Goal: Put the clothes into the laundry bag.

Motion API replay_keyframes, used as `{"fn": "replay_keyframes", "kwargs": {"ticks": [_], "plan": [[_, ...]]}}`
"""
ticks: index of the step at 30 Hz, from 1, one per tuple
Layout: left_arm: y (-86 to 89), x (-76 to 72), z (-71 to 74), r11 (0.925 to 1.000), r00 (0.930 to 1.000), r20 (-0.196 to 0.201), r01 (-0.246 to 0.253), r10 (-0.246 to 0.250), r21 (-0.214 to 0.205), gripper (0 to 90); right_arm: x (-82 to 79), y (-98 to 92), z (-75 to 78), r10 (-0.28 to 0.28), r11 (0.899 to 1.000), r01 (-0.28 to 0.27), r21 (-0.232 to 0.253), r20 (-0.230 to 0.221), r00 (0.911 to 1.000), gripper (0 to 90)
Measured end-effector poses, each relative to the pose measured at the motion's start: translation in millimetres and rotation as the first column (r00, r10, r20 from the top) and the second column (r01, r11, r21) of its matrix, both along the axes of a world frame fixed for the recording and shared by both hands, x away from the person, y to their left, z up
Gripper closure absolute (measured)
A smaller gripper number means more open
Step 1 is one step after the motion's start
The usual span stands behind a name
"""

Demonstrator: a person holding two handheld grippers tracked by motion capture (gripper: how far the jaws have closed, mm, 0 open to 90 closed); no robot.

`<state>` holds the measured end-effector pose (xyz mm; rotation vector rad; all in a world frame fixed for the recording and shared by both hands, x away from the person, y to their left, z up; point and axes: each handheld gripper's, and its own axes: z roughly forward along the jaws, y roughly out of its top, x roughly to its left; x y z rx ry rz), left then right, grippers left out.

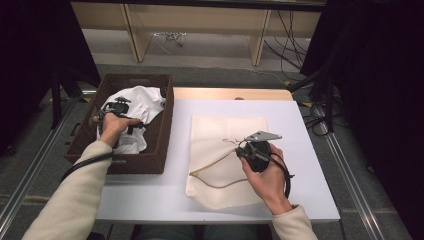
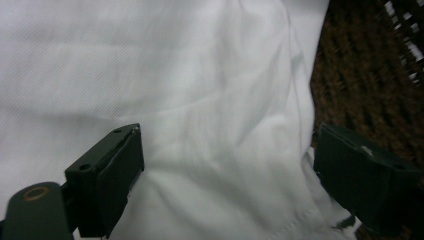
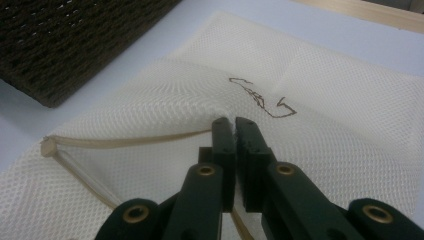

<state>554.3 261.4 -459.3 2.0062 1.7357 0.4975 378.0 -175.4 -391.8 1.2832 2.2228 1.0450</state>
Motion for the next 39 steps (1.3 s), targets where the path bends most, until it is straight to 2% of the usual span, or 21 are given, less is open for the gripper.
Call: {"fn": "replay_keyframes", "kwargs": {"ticks": [1,4,9,10,11,13,14,15,16,19,21,22,24,25,26,32,35,36,37,38,39], "plan": [[1.6,1.4,-0.2,0.9996,0.9997,-0.02,0.017,-0.017,0.021,11.5,0.9,-1.0,-0.8,0.011,1.0,-0.01,-0.013,0.01,0.9999,88.9],[0.8,4.1,-3.7,0.9996,0.9992,-0.039,0.012,-0.011,0.025,12.3,-0.5,-0.2,0.1,-0.005,1.0,0.005,0.003,-0.016,0.9999,88.9],[0.7,6.2,-7.8,0.999,0.9983,-0.057,0.014,-0.012,0.042,20.9,1.6,-1.7,-2.0,0.029,0.999,-0.029,-0.026,0.008,0.9995,88.9],[0.3,6.6,-7.9,0.9989,0.9981,-0.06,0.013,-0.01,0.045,23.0,0.8,-0.7,-1.3,0.019,1.0,-0.019,-0.01,-0.016,0.9997,88.9],[0.2,6.9,-7.8,0.999,0.9979,-0.064,0.013,-0.011,0.044,25.2,0.4,-0.8,-1.6,0.011,1.0,-0.011,-0.013,0.002,0.9999,88.9],[-0.2,7.4,-7.2,0.9991,0.9975,-0.066,0.025,-0.023,0.035,31.9,2.0,-1.8,-1.8,0.033,0.999,-0.033,-0.025,0.01,0.9994,88.9],[-0.2,7.7,-6.3,0.9988,0.9969,-0.072,0.033,-0.031,0.034,35.6,0.7,-0.9,-1.3,0.013,1.0,-0.013,-0.012,0.001,0.9999,88.9],[-0.5,8.0,-6.1,0.9986,0.9968,-0.072,0.038,-0.035,0.036,40.8,-0.6,0.1,-0.6,0.002,1.0,-0.002,-0.004,-0.03,0.9996,88.9],[-0.9,8.4,-6.0,0.9981,0.9967,-0.072,0.041,-0.037,0.047,43.8,1.3,-1.4,-2.0,0.018,1.0,-0.018,-0.011,-0.004,0.9998,88.9],[-2.1,9.1,-4.4,0.996,0.9951,-0.081,0.061,-0.056,0.065,53.0,1.1,-0.6,-2.8,0.019,1.0,-0.019,-0.014,-0.002,0.9998,88.9],[-3.7,9.6,-3.7,0.9953,0.9932,-0.089,0.08,-0.075,0.054,62.5,0.1,-0.1,-1.9,0.008,1.0,-0.008,-0.008,-0.015,0.9999,88.9],[-4.7,9.8,-3.3,0.9949,0.9931,-0.091,0.08,-0.074,0.061,65.2,0.2,-0.2,-1.9,0.007,1.0,-0.007,-0.001,-0.006,1.0,88.9],[-6.0,10.4,-2.4,0.9939,0.9921,-0.097,0.087,-0.08,0.068,69.6,-0.5,-0.6,-0.6,0.003,1.0,-0.003,0.0,-0.025,0.9997,88.9],[-6.0,10.5,-2.2,0.9938,0.9921,-0.096,0.087,-0.08,0.069,72.4,0.9,-1.8,-1.1,0.018,1.0,-0.018,-0.007,-0.003,0.9998,88.9],[-5.3,10.5,-2.2,0.994,0.9919,-0.097,0.089,-0.083,0.063,74.6,0.8,-1.8,-1.0,0.016,1.0,-0.016,-0.007,-0.006,0.9998,88.9],[0.0,7.6,1.3,0.9971,0.9949,-0.073,0.072,-0.07,0.025,81.7,1.8,-2.0,-1.9,0.013,1.0,-0.013,-0.007,0.015,0.9998,88.9],[2.1,4.0,7.8,0.9976,0.9963,-0.052,0.069,-0.069,-0.001,82.8,0.9,-2.1,-0.7,0.003,1.0,-0.003,-0.01,-0.008,1.0,88.9],[1.7,1.7,10.2,0.9984,0.9985,-0.025,0.047,-0.048,-0.031,82.9,2.7,-2.3,-2.4,0.02,1.0,-0.02,-0.009,0.005,0.9998,88.9],[4.8,1.2,13.6,0.9973,0.9978,0.008,0.065,-0.065,-0.033,83.1,1.6,-2.0,-1.7,0.005,1.0,-0.005,0.002,-0.001,1.0,88.9],[6.4,-1.4,18.9,0.9964,0.9985,0.026,0.051,-0.049,-0.069,83.2,0.9,-1.8,-0.8,-0.001,1.0,0.001,-0.009,-0.011,0.9999,88.9],[8.9,-2.4,22.0,0.9953,0.9973,0.047,0.06,-0.057,-0.076,83.2,3.2,-2.4,-2.9,0.021,1.0,-0.021,-0.008,0.015,0.9997,88.9]]}}
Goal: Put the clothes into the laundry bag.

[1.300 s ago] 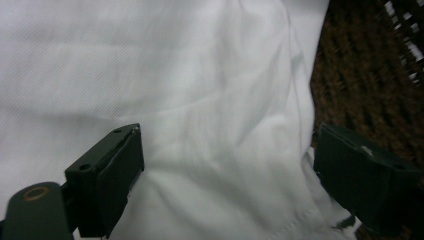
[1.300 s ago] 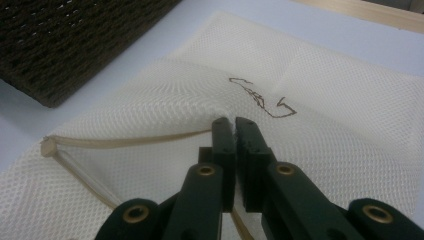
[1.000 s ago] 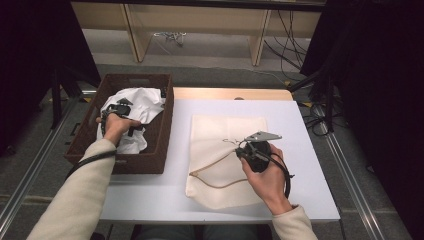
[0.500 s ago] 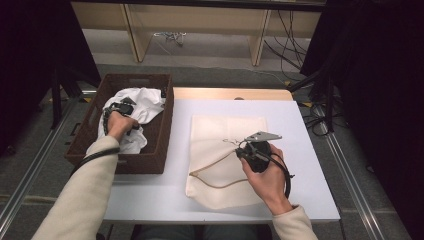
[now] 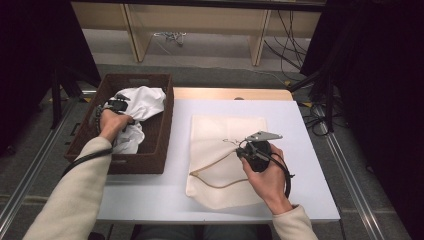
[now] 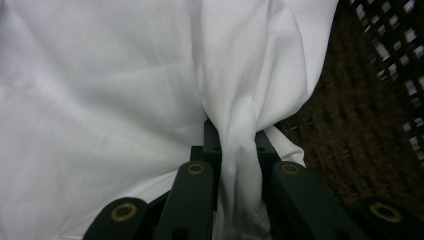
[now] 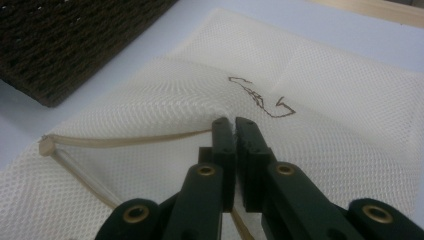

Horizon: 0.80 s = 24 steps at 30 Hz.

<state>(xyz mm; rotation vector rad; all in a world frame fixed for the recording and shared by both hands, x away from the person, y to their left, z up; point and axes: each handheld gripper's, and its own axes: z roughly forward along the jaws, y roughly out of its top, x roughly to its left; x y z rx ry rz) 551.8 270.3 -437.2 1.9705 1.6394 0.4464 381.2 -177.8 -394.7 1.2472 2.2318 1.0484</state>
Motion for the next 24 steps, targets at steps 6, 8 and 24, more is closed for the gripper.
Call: {"fn": "replay_keyframes", "kwargs": {"ticks": [6,8,24], "plan": [[8.6,-15.3,31.4,0.9983,0.9918,0.123,0.039,-0.034,-0.044,83.3,-1.4,0.9,1.3,-0.012,1.0,0.012,0.004,-0.012,0.9999,88.9],[11.0,-21.0,40.1,0.9964,0.9835,0.178,0.048,-0.035,-0.07,83.4,-1.0,0.4,0.5,-0.012,1.0,0.012,-0.008,-0.005,0.9999,88.9],[8.2,-69.3,93.7,0.9773,0.8048,0.593,0.115,0.013,-0.177,83.6,-1.8,1.4,-0.2,-0.026,1.0,0.026,0.011,-0.027,0.9993,88.9]]}}
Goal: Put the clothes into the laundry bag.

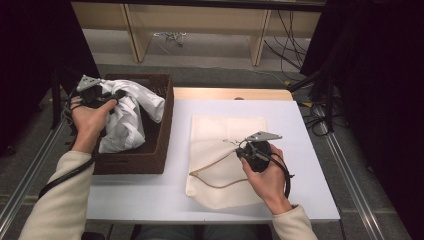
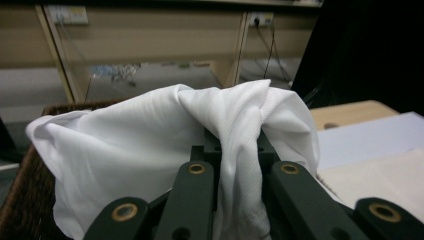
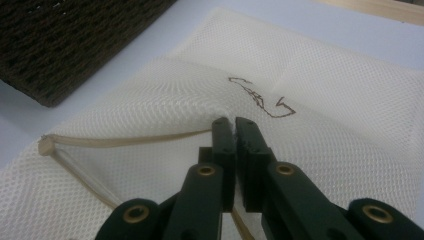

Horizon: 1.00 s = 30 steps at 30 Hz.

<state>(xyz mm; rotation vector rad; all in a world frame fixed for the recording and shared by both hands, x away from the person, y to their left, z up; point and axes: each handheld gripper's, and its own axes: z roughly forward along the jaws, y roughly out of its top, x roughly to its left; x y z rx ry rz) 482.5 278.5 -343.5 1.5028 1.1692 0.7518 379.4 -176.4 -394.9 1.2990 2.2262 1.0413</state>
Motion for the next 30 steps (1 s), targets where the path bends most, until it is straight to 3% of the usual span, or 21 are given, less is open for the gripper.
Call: {"fn": "replay_keyframes", "kwargs": {"ticks": [2,3,5,8,13,14,19,30], "plan": [[-0.1,-4.7,5.0,0.9999,0.9996,0.03,0.004,-0.004,-0.012,83.6,1.7,-1.4,0.1,0.016,1.0,-0.016,-0.013,0.017,0.9997,88.9],[-0.1,-7.1,7.7,0.9998,0.9989,0.046,0.011,-0.01,-0.019,83.6,0.3,0.3,-0.1,-0.001,1.0,0.001,0.006,0.002,1.0,89.0],[0.0,-13.0,13.8,0.9987,0.9962,0.084,0.029,-0.025,-0.042,83.6,2.1,-1.0,-0.6,0.022,1.0,-0.022,0.007,0.006,0.9997,88.9],[0.1,-17.4,18.0,0.9979,0.9942,0.103,0.036,-0.031,-0.053,83.6,1.1,-0.7,-0.1,0.0,1.0,0.0,0.006,0.0,1.0,88.9],[1.9,-24.7,24.1,0.9966,0.9909,0.127,0.053,-0.044,-0.064,83.6,1.4,-0.5,-0.7,0.013,1.0,-0.013,-0.001,-0.001,0.9999,88.9],[4.0,-24.5,25.6,0.9974,0.986,0.158,0.058,-0.051,-0.041,83.6,0.9,-0.3,-0.1,0.008,1.0,-0.008,0.005,-0.004,1.0,88.9],[3.4,-36.0,34.0,0.9943,0.9724,0.226,0.075,-0.056,-0.076,83.6,1.1,-0.2,-0.3,0.005,1.0,-0.005,0.007,-0.003,1.0,88.9],[3.1,-52.9,43.8,0.9846,0.9567,0.28,0.119,-0.08,-0.128,83.6,0.4,0.0,-0.6,0.0,1.0,0.0,-0.003,-0.003,1.0,88.9]]}}
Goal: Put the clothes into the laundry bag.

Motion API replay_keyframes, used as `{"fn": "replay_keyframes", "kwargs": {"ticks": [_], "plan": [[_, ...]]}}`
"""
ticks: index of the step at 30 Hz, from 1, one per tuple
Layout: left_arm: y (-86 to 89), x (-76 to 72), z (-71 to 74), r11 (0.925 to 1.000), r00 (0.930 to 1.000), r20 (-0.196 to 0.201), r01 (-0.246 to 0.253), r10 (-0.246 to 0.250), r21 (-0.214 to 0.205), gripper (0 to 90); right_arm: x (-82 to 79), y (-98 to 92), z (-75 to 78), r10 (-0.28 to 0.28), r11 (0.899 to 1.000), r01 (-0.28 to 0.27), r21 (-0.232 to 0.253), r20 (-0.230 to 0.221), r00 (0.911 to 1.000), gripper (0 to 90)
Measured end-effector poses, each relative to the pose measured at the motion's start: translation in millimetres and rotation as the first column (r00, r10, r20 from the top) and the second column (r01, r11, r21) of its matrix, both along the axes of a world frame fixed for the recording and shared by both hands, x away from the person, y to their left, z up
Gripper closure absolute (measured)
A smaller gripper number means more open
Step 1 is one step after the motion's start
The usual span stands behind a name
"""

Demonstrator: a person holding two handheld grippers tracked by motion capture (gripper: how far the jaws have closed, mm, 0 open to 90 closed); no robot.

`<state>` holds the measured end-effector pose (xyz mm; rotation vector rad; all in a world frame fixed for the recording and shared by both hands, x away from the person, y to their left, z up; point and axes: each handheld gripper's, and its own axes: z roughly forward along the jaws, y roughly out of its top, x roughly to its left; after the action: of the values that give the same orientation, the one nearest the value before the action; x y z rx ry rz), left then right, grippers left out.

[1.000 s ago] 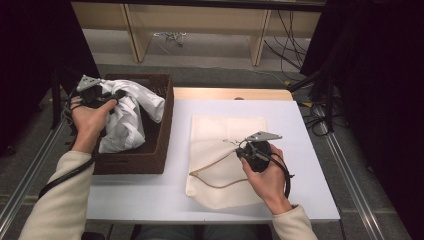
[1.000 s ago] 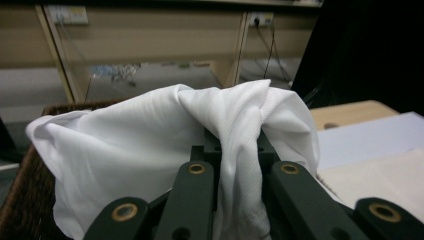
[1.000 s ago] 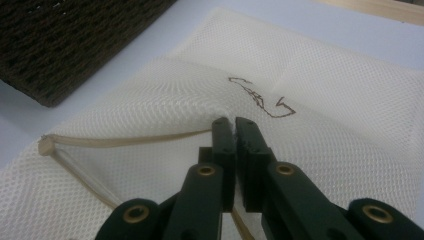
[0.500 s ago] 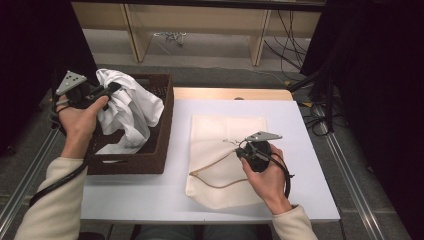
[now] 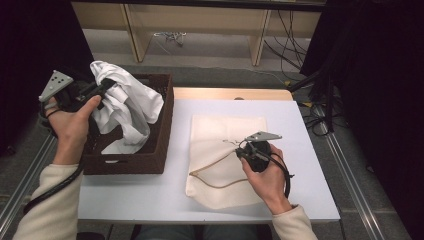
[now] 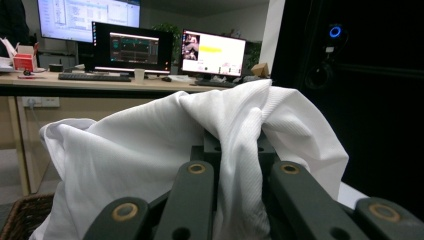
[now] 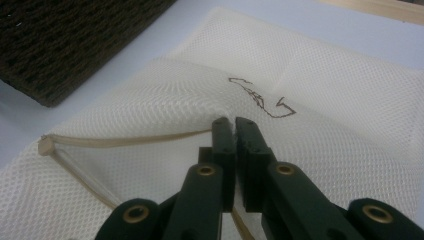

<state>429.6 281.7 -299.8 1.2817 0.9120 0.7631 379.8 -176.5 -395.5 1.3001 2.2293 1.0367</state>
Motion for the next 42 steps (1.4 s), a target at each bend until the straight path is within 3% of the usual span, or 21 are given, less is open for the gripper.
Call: {"fn": "replay_keyframes", "kwargs": {"ticks": [1,2,7,15,25,26,27,30,31,32,37,39,42], "plan": [[-0.2,-2.6,1.5,0.9999,1.0,0.005,0.007,-0.007,-0.009,83.6,-0.9,0.3,0.6,-0.007,1.0,0.008,0.003,-0.013,0.9999,88.9],[-0.3,-4.7,2.9,0.9997,0.9998,0.014,0.013,-0.013,-0.018,83.6,0.9,-0.8,0.1,0.006,1.0,-0.006,0.003,0.006,1.0,88.9],[-0.1,-21.0,14.5,0.9979,0.9977,0.051,0.047,-0.045,-0.044,83.6,1.1,-0.1,-0.5,0.0,1.0,0.0,0.016,0.008,1.0,88.9],[-3.2,-39.5,29.4,0.995,0.9905,0.1,0.097,-0.094,-0.024,83.6,1.9,-0.8,-0.2,0.02,1.0,-0.02,0.006,0.013,0.9997,88.9],[-9.2,-49.9,35.7,0.9883,0.9825,0.12,0.148,-0.142,-0.038,83.6,0.4,-0.4,0.3,0.0,1.0,0.0,0.012,0.003,1.0,88.9],[-10.4,-51.1,36.6,0.9861,0.9791,0.131,0.162,-0.156,-0.038,83.6,1.4,-1.1,0.7,0.016,1.0,-0.016,0.006,0.006,0.9999,88.9],[-12.7,-54.2,38.0,0.9832,0.976,0.137,0.177,-0.169,-0.046,83.6,0.1,-0.3,1.0,-0.003,1.0,0.003,0.015,-0.004,1.0,88.9],[-14.8,-58.1,40.3,0.9803,0.9719,0.146,0.193,-0.185,-0.043,83.6,0.6,-0.5,0.8,-0.002,1.0,0.001,0.015,0.004,1.0,88.9],[-16.2,-59.0,42.5,0.9768,0.9641,0.172,0.211,-0.202,-0.035,83.6,1.0,-0.7,0.3,0.002,1.0,-0.003,0.011,0.016,0.9999,88.9],[-17.5,-60.9,43.9,0.975,0.9614,0.178,0.219,-0.21,-0.037,83.6,0.9,-1.3,0.5,0.009,1.0,-0.009,0.004,0.015,0.9998,88.9],[-23.9,-68.9,49.5,0.9652,0.9495,0.194,0.259,-0.246,-0.039,83.6,0.6,-1.0,0.4,0.004,1.0,-0.004,0.009,0.016,0.9999,88.9],[-27.9,-72.8,51.9,0.9579,0.9418,0.202,0.283,-0.268,-0.047,83.6,0.6,-1.7,2.0,0.011,1.0,-0.011,-0.003,0.012,0.9999,88.9],[-30.3,-74.7,53.2,0.9534,0.9369,0.207,0.298,-0.282,-0.048,83.7,0.1,-1.6,2.0,0.006,1.0,-0.006,-0.004,0.009,0.9999,88.9]]}}
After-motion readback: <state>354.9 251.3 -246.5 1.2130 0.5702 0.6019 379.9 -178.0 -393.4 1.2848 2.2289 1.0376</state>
